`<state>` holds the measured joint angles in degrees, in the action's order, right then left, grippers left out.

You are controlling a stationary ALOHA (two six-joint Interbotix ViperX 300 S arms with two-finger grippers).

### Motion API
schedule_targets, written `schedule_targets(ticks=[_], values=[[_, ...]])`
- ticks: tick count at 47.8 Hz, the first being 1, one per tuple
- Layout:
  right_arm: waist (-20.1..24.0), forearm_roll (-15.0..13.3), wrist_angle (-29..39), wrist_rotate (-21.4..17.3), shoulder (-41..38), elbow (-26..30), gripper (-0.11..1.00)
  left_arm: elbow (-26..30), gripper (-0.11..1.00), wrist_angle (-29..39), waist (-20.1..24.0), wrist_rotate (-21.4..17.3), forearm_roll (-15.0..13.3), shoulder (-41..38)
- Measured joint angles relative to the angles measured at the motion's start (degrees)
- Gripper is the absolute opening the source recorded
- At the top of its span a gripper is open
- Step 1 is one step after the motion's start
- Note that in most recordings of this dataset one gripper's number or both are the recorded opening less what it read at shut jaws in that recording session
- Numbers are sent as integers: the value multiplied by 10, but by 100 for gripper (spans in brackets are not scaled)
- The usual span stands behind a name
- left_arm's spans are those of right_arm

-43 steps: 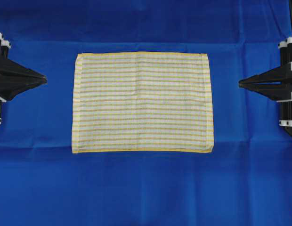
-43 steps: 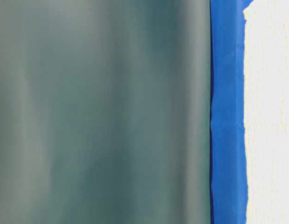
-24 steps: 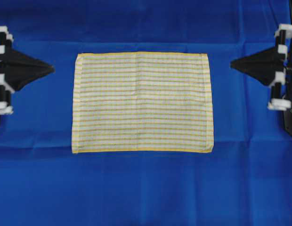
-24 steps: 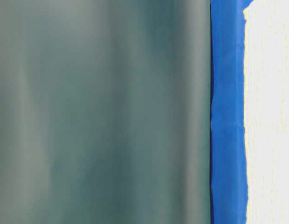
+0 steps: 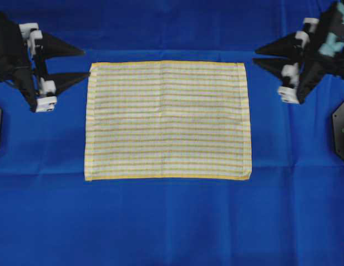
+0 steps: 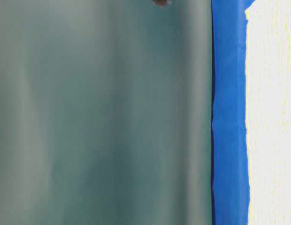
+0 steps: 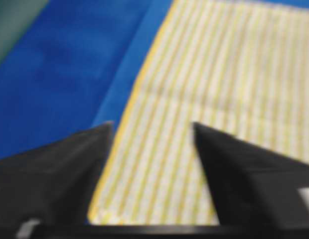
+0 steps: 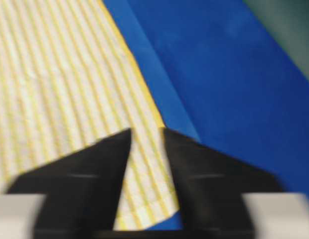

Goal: Fold the yellow towel.
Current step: 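Move both grippers to the far corners of the yellow towel and grasp them, then lift the far edge with both grippers and fold it toward the near edge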

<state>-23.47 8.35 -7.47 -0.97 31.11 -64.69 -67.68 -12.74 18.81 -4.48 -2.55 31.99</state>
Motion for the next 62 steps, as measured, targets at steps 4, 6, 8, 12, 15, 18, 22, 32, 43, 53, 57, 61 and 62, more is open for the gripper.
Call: schedule_targets(ticks=[4,6,8,12,15,18,22,32,43,53,57,61,62], values=[[-14,1,-5,0,-40,6,70,0,86,-4,15,0,-1,-36],[-22,1,-10,0,-57,8,72,0,84,-7,22,-1,-1,-53],[-29,1,-14,0,-76,8,71,1,81,-12,30,-1,-1,-72],[-40,1,-31,0,-112,9,67,0,77,-24,46,0,0,-108],[-47,1,-44,0,-136,10,66,1,76,-39,56,0,0,-139],[-54,1,-54,0,-158,11,65,0,76,-51,65,0,-1,-170],[-61,1,-63,0,-187,15,65,2,75,-69,75,0,-1,-209],[-70,1,-82,0,-252,28,65,6,69,-114,88,0,-1,-272],[-70,9,-91,0,-306,43,65,14,46,-132,91,1,-1,-319],[-62,32,-88,-1,-321,47,47,19,28,-134,89,5,-2,-337],[-53,33,-83,-1,-321,47,28,20,23,-132,85,6,-1,-338],[-45,34,-77,-1,-321,48,9,20,16,-131,83,5,-1,-338],[-43,34,-77,-1,-321,48,6,20,14,-131,82,5,-1,-338]])
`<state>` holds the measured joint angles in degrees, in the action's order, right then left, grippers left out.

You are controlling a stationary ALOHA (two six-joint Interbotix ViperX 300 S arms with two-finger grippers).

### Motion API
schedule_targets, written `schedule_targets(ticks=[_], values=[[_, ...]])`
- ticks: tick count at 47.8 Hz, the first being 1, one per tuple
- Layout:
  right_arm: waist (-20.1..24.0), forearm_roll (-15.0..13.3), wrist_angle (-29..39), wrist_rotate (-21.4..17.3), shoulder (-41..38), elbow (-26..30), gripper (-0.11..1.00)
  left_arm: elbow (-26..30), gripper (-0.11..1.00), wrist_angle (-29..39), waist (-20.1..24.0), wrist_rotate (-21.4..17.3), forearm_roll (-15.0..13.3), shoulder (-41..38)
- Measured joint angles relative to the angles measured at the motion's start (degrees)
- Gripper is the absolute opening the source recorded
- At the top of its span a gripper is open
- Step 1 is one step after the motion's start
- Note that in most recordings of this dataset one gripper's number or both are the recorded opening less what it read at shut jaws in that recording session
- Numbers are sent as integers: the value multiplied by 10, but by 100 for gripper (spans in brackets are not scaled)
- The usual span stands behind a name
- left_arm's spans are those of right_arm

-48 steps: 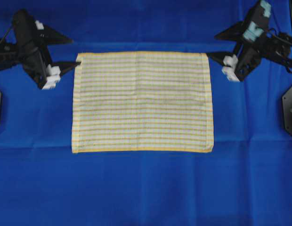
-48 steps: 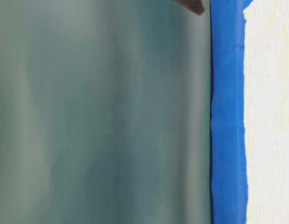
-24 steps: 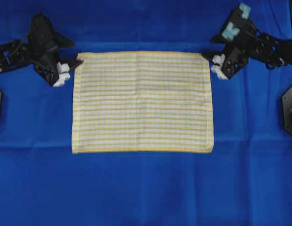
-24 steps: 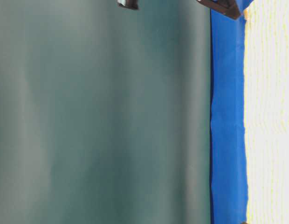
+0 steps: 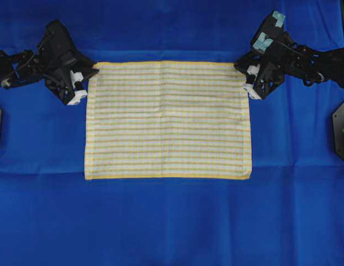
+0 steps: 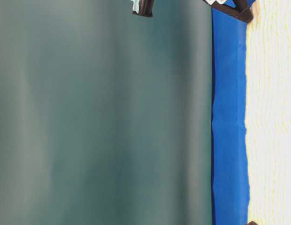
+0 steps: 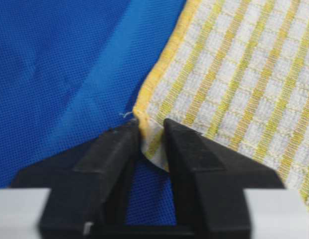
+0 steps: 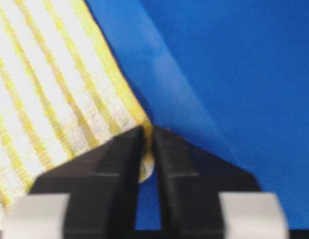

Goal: Fold the yellow towel.
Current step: 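Lift the far edge with both grippers and fold it toward the near edge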

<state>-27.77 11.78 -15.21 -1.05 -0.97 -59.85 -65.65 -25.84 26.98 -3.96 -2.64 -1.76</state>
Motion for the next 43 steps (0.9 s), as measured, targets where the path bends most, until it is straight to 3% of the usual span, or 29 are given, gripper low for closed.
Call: schedule_targets(ticks=[5,23,43], values=[[1,1,1,0,0,0,4,1,5,0,-4,-1,0,-1],[1,1,13,4,18,1,4,3,5,11,-6,-5,-2,11],[1,1,50,5,96,-1,4,0,5,59,-11,-9,-2,96]])
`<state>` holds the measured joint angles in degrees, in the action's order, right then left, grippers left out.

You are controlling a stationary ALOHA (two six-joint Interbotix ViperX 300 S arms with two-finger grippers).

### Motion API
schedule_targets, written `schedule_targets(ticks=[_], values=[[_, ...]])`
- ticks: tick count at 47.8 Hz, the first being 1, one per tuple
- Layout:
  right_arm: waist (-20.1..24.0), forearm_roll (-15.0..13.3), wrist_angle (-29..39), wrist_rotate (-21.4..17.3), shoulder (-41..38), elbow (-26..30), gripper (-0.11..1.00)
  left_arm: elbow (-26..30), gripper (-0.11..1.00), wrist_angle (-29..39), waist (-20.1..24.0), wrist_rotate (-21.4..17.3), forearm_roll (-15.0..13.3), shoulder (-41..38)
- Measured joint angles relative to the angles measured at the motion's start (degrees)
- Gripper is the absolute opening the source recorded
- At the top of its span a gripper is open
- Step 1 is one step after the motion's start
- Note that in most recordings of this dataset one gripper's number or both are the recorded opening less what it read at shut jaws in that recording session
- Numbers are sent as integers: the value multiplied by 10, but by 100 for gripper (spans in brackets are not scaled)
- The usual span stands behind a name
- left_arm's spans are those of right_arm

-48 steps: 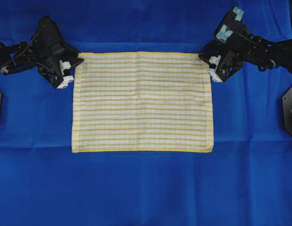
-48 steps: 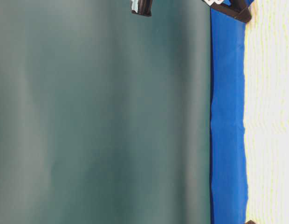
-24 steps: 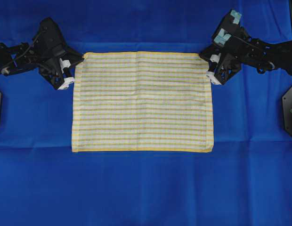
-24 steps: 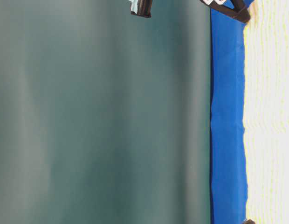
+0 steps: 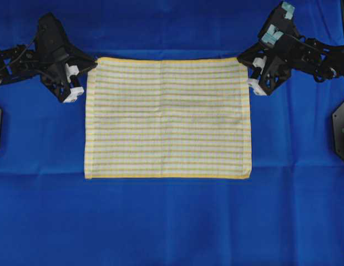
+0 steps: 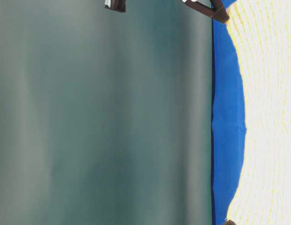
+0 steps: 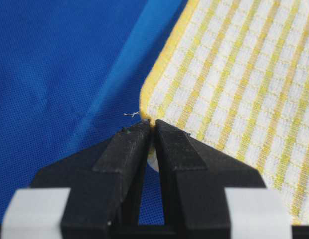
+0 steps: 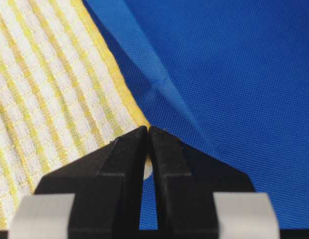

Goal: Fold the yellow towel.
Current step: 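Lift the far edge with both grippers and fold it toward the near edge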

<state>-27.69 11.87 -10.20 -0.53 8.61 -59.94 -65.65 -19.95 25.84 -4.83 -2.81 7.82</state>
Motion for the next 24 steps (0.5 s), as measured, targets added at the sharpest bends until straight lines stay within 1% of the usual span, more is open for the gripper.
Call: schedule_targets(ticks=[8,13,20,24], values=[[0,0,12,1,2,-2,4,-3,5,0,-11,3,0,4],[7,0,18,0,7,-7,4,-8,5,0,-29,7,0,9],[43,0,22,-4,28,-24,4,-23,5,0,-69,9,-2,26],[68,4,22,-5,43,-33,4,-32,5,0,-92,17,-2,39]])
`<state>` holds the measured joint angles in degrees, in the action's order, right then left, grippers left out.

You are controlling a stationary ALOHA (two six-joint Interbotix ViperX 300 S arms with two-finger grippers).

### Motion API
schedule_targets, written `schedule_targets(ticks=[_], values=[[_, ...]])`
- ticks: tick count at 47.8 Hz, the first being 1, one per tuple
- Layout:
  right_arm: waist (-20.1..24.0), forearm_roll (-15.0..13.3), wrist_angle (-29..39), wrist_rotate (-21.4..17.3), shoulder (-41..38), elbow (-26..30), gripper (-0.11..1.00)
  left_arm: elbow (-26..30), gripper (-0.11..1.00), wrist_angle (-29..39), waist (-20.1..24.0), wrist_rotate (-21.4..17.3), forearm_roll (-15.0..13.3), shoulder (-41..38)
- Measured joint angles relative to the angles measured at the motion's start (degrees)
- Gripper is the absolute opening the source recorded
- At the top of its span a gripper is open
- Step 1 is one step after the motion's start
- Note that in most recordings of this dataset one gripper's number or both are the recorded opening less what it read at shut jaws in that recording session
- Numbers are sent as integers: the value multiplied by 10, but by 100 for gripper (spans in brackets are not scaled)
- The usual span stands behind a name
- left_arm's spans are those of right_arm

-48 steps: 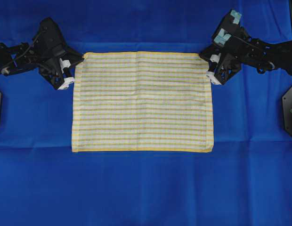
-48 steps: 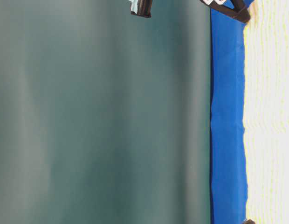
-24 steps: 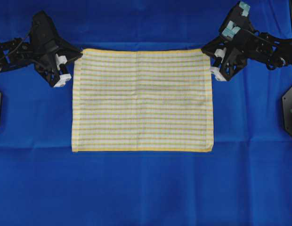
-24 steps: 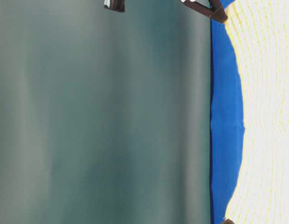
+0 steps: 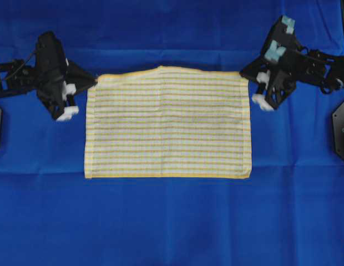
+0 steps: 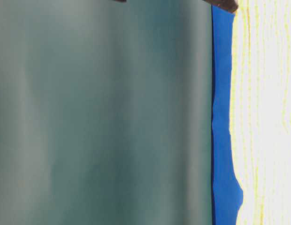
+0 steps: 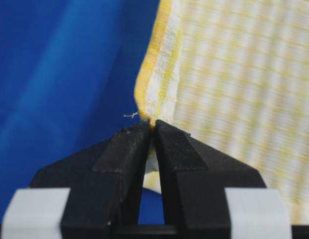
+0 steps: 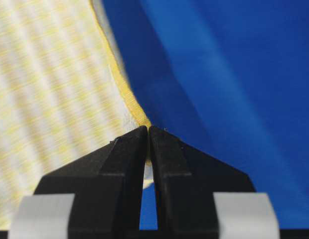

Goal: Fold the yellow towel.
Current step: 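Lift the far edge with both grippers and fold it toward the near edge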

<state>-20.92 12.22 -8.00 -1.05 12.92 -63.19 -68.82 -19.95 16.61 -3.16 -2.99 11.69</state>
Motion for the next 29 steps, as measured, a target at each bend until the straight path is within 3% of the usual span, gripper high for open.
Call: schedule_targets(ticks=[17,29], values=[[131,33,33,-56,75,-28,4,-30,5,4,-119,85,-1,77],[211,38,40,-97,104,-33,4,-30,5,8,-215,149,0,102]])
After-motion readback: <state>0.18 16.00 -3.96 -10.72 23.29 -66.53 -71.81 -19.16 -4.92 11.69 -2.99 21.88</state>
